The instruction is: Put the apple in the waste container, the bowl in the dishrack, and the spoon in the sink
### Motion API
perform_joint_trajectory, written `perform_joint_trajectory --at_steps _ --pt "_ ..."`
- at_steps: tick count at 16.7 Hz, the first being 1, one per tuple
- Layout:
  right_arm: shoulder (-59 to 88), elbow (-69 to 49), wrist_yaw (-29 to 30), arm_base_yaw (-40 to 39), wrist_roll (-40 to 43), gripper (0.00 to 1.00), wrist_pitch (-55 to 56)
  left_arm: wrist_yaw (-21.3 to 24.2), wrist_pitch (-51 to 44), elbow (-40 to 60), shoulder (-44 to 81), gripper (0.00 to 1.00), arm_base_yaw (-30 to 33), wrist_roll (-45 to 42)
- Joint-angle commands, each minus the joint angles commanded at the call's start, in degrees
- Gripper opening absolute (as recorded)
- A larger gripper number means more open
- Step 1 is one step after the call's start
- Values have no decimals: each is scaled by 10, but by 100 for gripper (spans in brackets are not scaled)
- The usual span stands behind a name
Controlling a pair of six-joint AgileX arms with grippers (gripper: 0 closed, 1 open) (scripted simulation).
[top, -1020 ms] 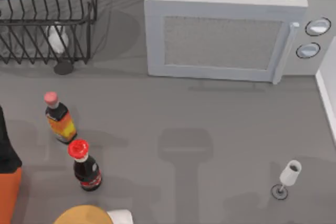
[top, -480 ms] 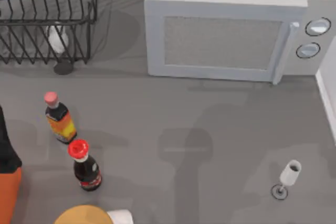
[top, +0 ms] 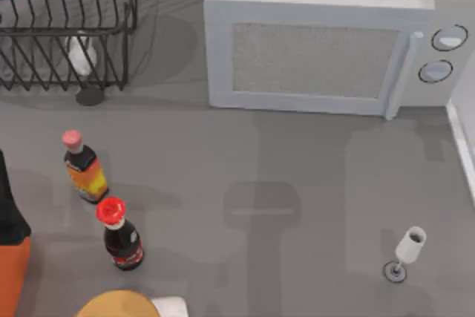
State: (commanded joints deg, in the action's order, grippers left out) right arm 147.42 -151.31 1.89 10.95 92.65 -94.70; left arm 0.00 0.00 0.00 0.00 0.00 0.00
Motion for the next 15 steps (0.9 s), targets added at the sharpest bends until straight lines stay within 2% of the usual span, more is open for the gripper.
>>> perform_joint_trajectory --at_steps 5,15 --pt "92 -137 2 -29 -42 0 -36 0 0 0 0 100 0 0" --pt "113 -175 4 -28 -47 0 -44 0 0 0 0 100 0 0"
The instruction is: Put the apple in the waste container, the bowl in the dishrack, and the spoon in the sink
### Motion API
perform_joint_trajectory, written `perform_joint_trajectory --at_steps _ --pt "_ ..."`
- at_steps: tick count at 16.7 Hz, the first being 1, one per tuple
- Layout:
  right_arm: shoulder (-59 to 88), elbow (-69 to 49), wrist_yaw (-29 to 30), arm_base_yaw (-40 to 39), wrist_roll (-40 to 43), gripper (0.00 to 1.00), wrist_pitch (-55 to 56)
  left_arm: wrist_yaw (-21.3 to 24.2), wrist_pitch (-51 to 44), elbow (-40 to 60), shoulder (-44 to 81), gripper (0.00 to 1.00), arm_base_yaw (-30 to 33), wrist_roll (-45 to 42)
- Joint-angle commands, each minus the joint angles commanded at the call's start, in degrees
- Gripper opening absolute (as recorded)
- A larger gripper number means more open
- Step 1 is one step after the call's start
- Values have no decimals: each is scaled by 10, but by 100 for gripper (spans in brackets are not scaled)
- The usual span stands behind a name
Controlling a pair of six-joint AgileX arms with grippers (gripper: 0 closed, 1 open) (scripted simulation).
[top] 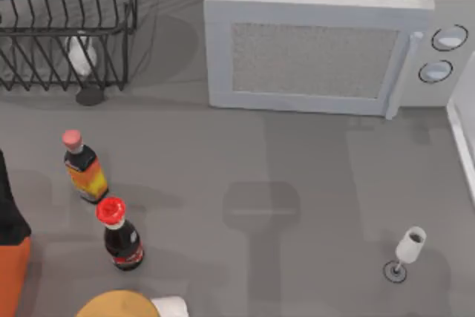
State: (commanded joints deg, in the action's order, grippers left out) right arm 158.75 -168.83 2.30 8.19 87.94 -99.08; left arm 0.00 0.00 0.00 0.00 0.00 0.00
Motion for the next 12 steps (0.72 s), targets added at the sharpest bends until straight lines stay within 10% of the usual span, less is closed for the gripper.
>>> perform_joint_trajectory --at_steps 12 --pt "131 -150 -6 -1 4 0 -84 0 0 0 0 100 0 0"
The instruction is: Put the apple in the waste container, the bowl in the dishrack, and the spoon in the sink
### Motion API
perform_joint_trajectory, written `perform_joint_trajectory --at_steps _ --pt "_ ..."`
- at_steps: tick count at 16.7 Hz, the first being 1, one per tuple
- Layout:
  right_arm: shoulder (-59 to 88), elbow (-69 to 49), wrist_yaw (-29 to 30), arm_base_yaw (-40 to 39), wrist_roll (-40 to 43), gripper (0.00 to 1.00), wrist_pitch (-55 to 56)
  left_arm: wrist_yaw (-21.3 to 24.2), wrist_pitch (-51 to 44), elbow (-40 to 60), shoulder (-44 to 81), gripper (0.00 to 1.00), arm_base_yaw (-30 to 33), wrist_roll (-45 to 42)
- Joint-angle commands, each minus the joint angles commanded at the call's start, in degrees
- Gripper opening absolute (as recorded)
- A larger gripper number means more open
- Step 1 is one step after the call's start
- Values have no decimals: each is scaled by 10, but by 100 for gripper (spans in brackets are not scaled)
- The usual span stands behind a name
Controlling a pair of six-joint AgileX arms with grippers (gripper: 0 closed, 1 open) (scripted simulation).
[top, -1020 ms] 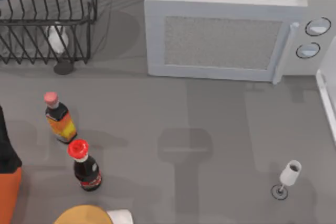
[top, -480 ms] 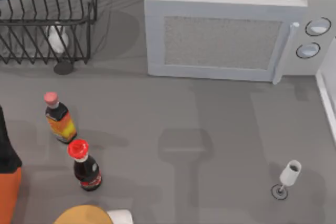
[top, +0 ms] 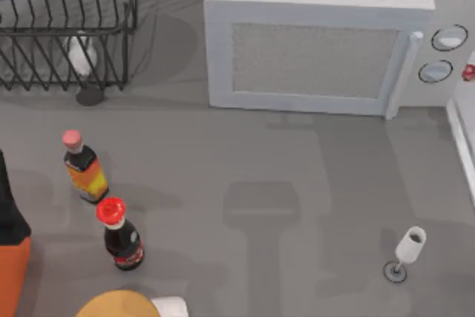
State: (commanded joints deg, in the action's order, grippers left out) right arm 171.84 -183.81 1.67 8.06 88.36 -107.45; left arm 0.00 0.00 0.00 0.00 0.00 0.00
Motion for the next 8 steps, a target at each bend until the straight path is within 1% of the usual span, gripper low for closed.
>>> perform_joint_trajectory --at_steps 8 --pt "41 -105 8 -1 -3 0 -8 0 0 0 0 100 0 0"
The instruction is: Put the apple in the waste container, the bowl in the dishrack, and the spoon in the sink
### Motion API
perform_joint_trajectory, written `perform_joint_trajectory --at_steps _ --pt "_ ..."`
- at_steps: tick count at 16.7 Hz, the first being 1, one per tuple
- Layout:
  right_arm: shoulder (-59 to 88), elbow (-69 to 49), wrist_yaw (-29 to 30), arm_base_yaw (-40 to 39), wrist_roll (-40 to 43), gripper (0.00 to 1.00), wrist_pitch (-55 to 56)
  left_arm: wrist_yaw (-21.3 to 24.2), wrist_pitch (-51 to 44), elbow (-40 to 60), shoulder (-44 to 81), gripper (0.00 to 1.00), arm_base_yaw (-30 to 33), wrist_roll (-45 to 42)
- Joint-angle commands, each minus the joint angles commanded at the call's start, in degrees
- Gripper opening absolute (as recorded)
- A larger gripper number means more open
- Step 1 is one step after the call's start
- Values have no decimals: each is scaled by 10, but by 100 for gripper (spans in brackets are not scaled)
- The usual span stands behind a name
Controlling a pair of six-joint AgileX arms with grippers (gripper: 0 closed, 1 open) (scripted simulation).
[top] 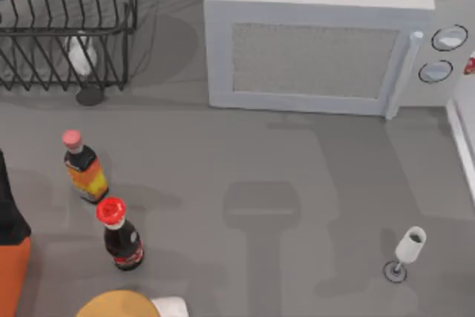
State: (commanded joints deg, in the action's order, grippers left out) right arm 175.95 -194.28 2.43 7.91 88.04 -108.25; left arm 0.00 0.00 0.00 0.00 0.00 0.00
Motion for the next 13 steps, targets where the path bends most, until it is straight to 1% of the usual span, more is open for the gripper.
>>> perform_joint_trajectory --at_steps 4,13 --pt "0 -1 0 0 0 0 0 0 0 0 0 100 0 0" --pt "0 -1 0 0 0 68 0 0 0 0 0 100 0 0"
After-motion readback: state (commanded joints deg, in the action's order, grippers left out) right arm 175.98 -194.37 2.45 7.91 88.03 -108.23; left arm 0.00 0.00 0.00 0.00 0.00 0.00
